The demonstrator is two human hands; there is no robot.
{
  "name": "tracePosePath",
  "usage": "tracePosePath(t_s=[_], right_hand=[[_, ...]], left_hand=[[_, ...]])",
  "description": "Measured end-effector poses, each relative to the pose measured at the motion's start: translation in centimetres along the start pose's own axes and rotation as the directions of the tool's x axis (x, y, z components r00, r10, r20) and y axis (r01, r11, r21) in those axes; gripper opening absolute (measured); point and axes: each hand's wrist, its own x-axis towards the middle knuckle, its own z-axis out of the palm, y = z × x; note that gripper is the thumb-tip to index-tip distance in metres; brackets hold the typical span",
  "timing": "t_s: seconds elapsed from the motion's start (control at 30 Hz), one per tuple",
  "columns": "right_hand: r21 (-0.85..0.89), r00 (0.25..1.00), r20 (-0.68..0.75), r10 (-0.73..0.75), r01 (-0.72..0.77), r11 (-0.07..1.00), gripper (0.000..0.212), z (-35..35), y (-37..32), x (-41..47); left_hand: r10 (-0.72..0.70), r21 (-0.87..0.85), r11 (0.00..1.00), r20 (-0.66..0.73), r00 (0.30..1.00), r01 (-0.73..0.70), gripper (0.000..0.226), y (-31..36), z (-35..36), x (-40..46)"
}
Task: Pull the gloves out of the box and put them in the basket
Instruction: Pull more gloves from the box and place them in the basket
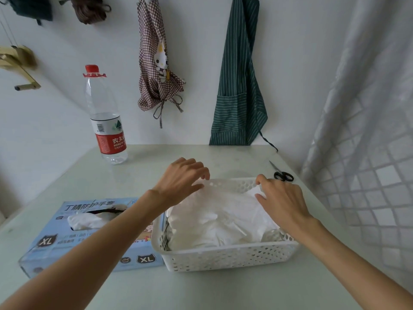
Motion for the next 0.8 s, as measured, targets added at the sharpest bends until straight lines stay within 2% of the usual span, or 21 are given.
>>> tracePosePath(t_s=[0.07, 0.13, 0.2, 0.27, 0.3, 0.37, 0.43, 0.5, 0.6, 0.73, 0.8], right_hand=[[0.050, 1.000, -0.009, -0.007, 0.007, 0.999, 0.027, -0.3, 0.5, 0.1], [0.250, 0.998, -0.034, 0.050, -0.040, 0.968, 0.023, -0.8, 1.3, 0.3], [0.481, 0.996, -0.043, 0.082, -0.051, 0.875, 0.019, -1.1, 1.4, 0.3], [0.573, 1.000, 0.030, -0.011, -0.008, 0.820, 0.022, -1.1, 0.7, 0.2], [0.558, 0.988, 0.125, -0.088, 0.003, 0.830, 0.029, -1.0, 0.2, 0.1], [0.466, 0.905, 0.377, -0.198, 0.000, 0.885, 0.051, -0.4, -0.6, -0.1], [0.387, 0.835, 0.503, -0.222, 0.012, 0.922, 0.066, -0.2, -0.7, 0.0], [0.343, 0.815, 0.535, -0.223, 0.032, 0.939, 0.071, 0.0, -0.5, 0.0], [0.311, 0.796, 0.564, -0.219, 0.041, 0.950, 0.074, 0.3, -0.4, 0.0], [0.309, 0.787, 0.577, -0.220, 0.038, 0.950, 0.074, 0.8, -0.5, 0.2], [0.334, 0.800, 0.557, -0.223, 0.030, 0.942, 0.073, 0.5, -0.5, 0.2]], left_hand=[[-0.053, -0.044, 0.998, -0.006, 0.999, 0.053, 0.014, 0.6, -0.6, -0.7], [-0.134, -0.139, 0.981, 0.002, 0.991, 0.133, 0.019, 1.0, -1.1, -1.6], [-0.157, -0.207, 0.960, 0.156, 0.975, 0.188, 0.030, 1.2, -1.5, -2.5], [-0.095, -0.176, 0.969, 0.383, 0.919, 0.174, 0.055, 1.6, -1.9, -3.3], [-0.071, -0.136, 0.979, 0.469, 0.880, 0.152, 0.071, 1.9, -1.9, -3.6], [-0.074, -0.066, 0.989, 0.568, 0.820, 0.135, 0.097, 2.5, -2.0, -4.2], [-0.113, -0.048, 0.980, 0.656, 0.746, 0.191, 0.103, 3.1, -1.8, -4.3], [-0.140, -0.034, 0.971, 0.721, 0.679, 0.237, 0.099, 3.6, -1.6, -4.1], [-0.147, 0.008, 0.975, 0.775, 0.615, 0.223, 0.097, 4.2, -1.5, -4.0], [-0.144, 0.014, 0.975, 0.801, 0.582, 0.222, 0.097, 4.4, -1.6, -3.4], [-0.144, 0.001, 0.971, 0.796, 0.588, 0.237, 0.099, 4.0, -2.2, -3.1]])
